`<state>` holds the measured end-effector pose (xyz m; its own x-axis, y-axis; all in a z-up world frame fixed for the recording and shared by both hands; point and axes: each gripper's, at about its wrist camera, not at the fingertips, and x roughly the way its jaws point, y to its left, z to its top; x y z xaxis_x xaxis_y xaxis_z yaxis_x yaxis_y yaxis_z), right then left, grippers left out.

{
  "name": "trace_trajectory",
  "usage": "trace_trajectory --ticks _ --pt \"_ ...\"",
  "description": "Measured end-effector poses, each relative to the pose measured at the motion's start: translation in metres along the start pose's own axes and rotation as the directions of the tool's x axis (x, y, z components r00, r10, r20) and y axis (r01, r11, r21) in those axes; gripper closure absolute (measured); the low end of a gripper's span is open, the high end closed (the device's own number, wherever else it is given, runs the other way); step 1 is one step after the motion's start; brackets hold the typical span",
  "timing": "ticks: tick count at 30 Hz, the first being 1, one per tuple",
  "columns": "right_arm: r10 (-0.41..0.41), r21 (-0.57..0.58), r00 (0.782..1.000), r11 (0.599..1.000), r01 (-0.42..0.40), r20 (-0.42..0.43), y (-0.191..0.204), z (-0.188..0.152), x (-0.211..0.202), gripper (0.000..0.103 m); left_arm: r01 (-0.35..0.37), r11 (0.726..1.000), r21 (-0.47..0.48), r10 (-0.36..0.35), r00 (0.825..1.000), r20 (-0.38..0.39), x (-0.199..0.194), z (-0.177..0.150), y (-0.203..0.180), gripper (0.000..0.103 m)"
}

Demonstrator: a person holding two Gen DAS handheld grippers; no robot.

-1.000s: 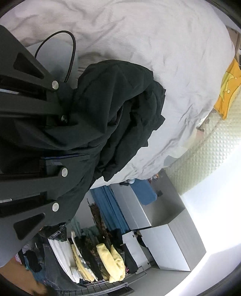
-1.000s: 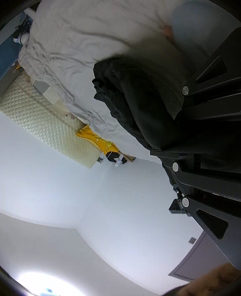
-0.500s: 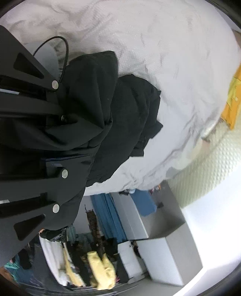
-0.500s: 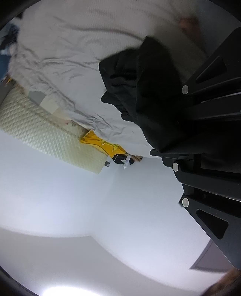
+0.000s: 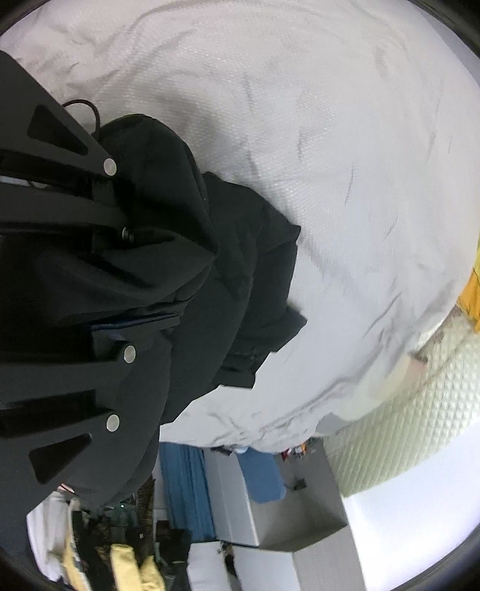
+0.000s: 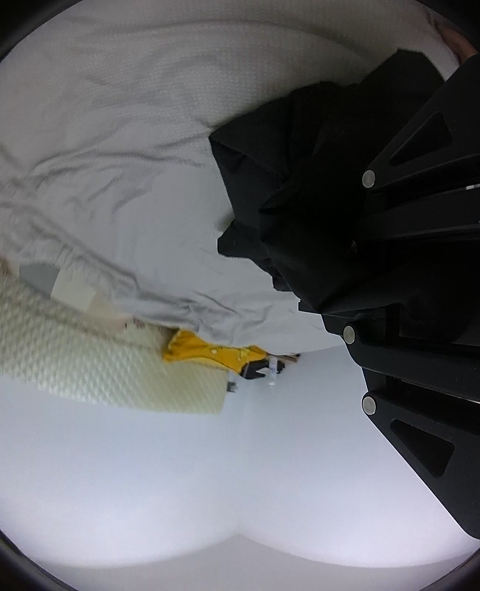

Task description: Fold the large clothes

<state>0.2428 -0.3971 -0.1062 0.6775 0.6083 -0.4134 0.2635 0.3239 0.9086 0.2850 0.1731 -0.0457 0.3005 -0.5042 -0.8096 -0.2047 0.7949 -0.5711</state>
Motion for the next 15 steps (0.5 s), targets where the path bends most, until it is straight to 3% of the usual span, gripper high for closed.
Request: trace_trajectory --ticks 8,15 --pt "-0.062 0.018 0.998 0.998 0.063 -0.021 -0.009 0.029 0.032 0.098 -0.026 0.999 -0.022 0.025 0.999 -0.024 0.032 0.034 0.000 0.080" --pt "-0.113 0.054 0.993 0.992 0.115 -0.046 -0.039 0.056 0.077 0.100 -0.036 0.998 -0.059 0.033 0.998 -0.060 0.080 0.069 0.009 0.079"
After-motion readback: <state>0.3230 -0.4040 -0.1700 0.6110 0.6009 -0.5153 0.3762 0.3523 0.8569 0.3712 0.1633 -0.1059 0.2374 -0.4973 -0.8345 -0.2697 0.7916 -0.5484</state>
